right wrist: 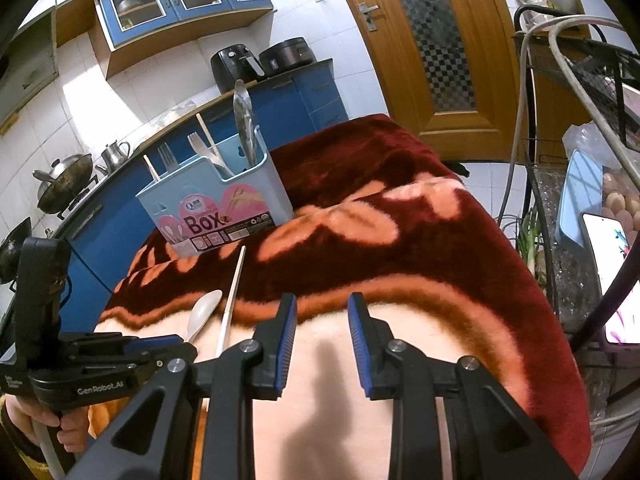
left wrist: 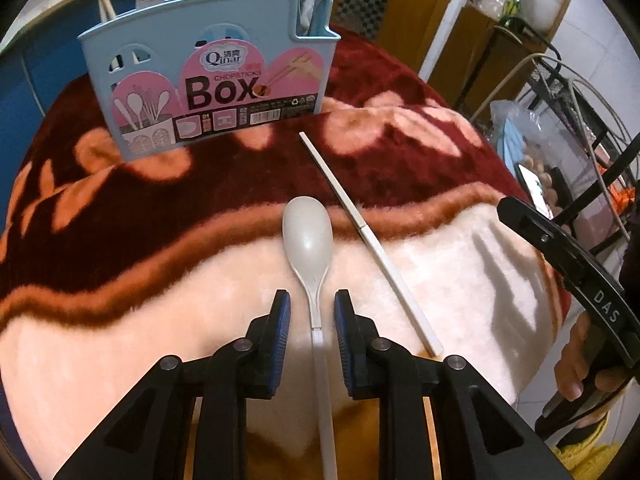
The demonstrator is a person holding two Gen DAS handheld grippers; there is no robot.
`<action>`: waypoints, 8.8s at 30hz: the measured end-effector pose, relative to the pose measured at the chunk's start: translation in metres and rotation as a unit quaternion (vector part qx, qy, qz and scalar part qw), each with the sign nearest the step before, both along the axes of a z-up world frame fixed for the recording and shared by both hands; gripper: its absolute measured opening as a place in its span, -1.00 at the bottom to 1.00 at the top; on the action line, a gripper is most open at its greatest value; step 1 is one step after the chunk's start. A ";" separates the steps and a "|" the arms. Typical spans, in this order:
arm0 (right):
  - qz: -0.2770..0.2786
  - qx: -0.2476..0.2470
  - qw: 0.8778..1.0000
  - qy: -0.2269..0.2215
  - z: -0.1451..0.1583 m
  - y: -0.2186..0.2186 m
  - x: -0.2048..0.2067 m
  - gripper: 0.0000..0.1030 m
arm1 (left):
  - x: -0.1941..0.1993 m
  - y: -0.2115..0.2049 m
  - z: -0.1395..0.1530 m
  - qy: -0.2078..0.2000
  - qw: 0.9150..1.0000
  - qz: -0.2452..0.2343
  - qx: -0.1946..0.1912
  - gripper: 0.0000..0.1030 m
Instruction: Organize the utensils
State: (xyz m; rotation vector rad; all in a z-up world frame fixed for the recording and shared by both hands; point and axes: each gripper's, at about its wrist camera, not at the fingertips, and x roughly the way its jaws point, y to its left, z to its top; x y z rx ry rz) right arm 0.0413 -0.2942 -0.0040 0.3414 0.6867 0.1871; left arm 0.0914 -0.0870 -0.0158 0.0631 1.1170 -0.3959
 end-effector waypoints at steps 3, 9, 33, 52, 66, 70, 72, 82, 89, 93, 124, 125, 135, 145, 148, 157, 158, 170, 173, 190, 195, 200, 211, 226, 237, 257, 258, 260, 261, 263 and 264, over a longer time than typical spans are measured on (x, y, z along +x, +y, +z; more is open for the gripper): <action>0.002 0.000 1.000 0.000 0.001 0.000 0.000 -0.43 | 0.004 0.003 -0.002 0.008 1.000 0.004 -0.007 -0.81; 0.007 -0.008 1.000 -0.001 0.006 0.007 0.000 -0.43 | 0.002 0.022 -0.004 0.006 0.997 0.030 -0.073 -0.87; 0.137 -0.090 0.980 0.109 0.013 0.091 0.054 -0.42 | -0.030 0.100 0.054 -0.193 0.971 0.101 -0.101 -0.88; 0.176 -0.129 0.950 0.224 -0.009 0.127 0.113 -0.44 | -0.029 0.125 0.084 -0.251 0.955 0.110 -0.116 -0.89; 0.132 -0.033 0.977 0.164 0.006 0.084 0.092 -0.87 | -0.024 0.118 0.108 -0.289 0.944 0.095 -0.126 -0.90; 0.130 -0.026 0.983 0.124 0.019 0.079 0.078 -0.87 | -0.020 0.115 0.113 -0.290 0.943 0.099 -0.131 -0.90; 0.131 -0.019 0.985 0.109 0.023 0.076 0.073 -0.87 | -0.017 0.114 0.115 -0.291 0.942 0.101 -0.131 -0.90; 0.106 0.006 0.994 0.015 0.052 0.061 0.074 -0.87 | -0.011 0.113 0.137 -0.316 0.933 0.115 -0.125 -0.90; 0.096 0.032 0.995 -0.014 0.063 0.052 0.078 -0.87 | 0.004 0.110 0.166 -0.353 0.921 0.120 -0.114 -0.90; 0.088 0.040 0.995 -0.032 0.065 0.048 0.078 -0.87 | 0.020 0.106 0.172 -0.382 0.910 0.130 -0.092 -0.90; 0.046 -0.010 0.985 -0.169 0.109 0.058 0.146 -0.87 | 0.084 0.104 0.103 -0.324 0.929 0.133 -0.121 -0.90; 0.048 -0.014 0.985 -0.168 0.108 0.061 0.149 -0.87 | 0.085 0.105 0.101 -0.323 0.929 0.133 -0.123 -0.90; 0.073 -0.064 0.989 -0.110 0.070 0.088 0.171 -0.87 | 0.093 0.107 0.085 -0.299 0.936 0.134 -0.127 -0.90; 0.086 -0.036 0.990 -0.104 0.065 0.085 0.169 -0.70 | 0.092 0.103 0.086 -0.290 0.941 0.127 -0.121 -0.89; 0.088 -0.024 0.990 -0.108 0.068 0.083 0.165 -0.66 | 0.090 0.105 0.089 -0.286 0.942 0.129 -0.123 -0.89; 0.083 0.006 0.988 -0.130 0.083 0.076 0.138 -0.64 | 0.064 0.107 0.101 -0.295 0.940 0.127 -0.119 -0.88; 0.082 0.008 0.988 -0.131 0.085 0.076 0.135 -0.64 | 0.061 0.107 0.103 -0.295 0.940 0.126 -0.118 -0.88; 0.100 0.011 0.983 -0.154 0.109 0.082 0.072 -0.63 | 0.012 0.105 0.120 -0.298 0.940 0.117 -0.114 -0.88; 0.105 0.008 0.981 -0.161 0.113 0.085 0.056 -0.62 | -0.003 0.104 0.123 -0.304 0.939 0.114 -0.110 -0.88; 0.090 -0.029 0.986 -0.141 0.075 0.082 0.001 -0.60 | -0.058 0.111 0.094 -0.291 0.945 0.128 -0.077 -0.88; 0.075 -0.054 0.986 -0.138 0.051 0.087 -0.008 -0.53 | -0.060 0.106 0.065 -0.285 0.949 0.120 -0.059 -0.88; 0.066 -0.075 0.986 -0.132 0.025 0.091 -0.009 -0.51 | -0.062 0.101 0.042 -0.289 0.947 0.128 -0.053 -0.88; 0.048 -0.100 0.984 -0.143 -0.001 0.096 -0.006 -0.15 | -0.062 0.091 0.028 -0.302 0.941 0.148 -0.037 -0.44; 0.025 -0.098 0.984 -0.143 -0.004 0.091 -0.008 0.13 | -0.063 0.091 0.028 -0.311 0.934 0.175 -0.024 0.04; 0.026 -0.100 0.984 -0.145 -0.004 0.091 -0.009 0.13 | -0.063 0.087 0.028 -0.314 0.933 0.176 -0.007 0.04; 0.027 -0.100 0.985 -0.140 -0.005 0.091 -0.007 0.13 | -0.064 0.087 0.029 -0.316 0.934 0.169 -0.008 0.04; 0.027 -0.100 0.985 -0.141 -0.005 0.091 -0.007 0.13 | -0.065 0.087 0.029 -0.317 0.933 0.169 -0.007 0.04; 0.027 -0.100 0.985 -0.142 -0.005 0.091 -0.006 0.13 | -0.066 0.087 0.029 -0.319 0.932 0.171 -0.006 0.03; 0.027 -0.100 0.985 -0.142 -0.005 0.091 -0.006 0.13 | -0.066 0.086 0.029 -0.320 0.932 0.171 -0.006 0.04; 0.029 -0.100 0.985 -0.141 -0.006 0.091 -0.006 0.13 | -0.065 0.086 0.029 -0.319 0.932 0.171 -0.004 0.04; 0.028 -0.100 0.985 -0.141 -0.005 0.091 -0.006 0.13 | -0.066 0.086 0.029 -0.319 0.932 0.171 -0.005 0.04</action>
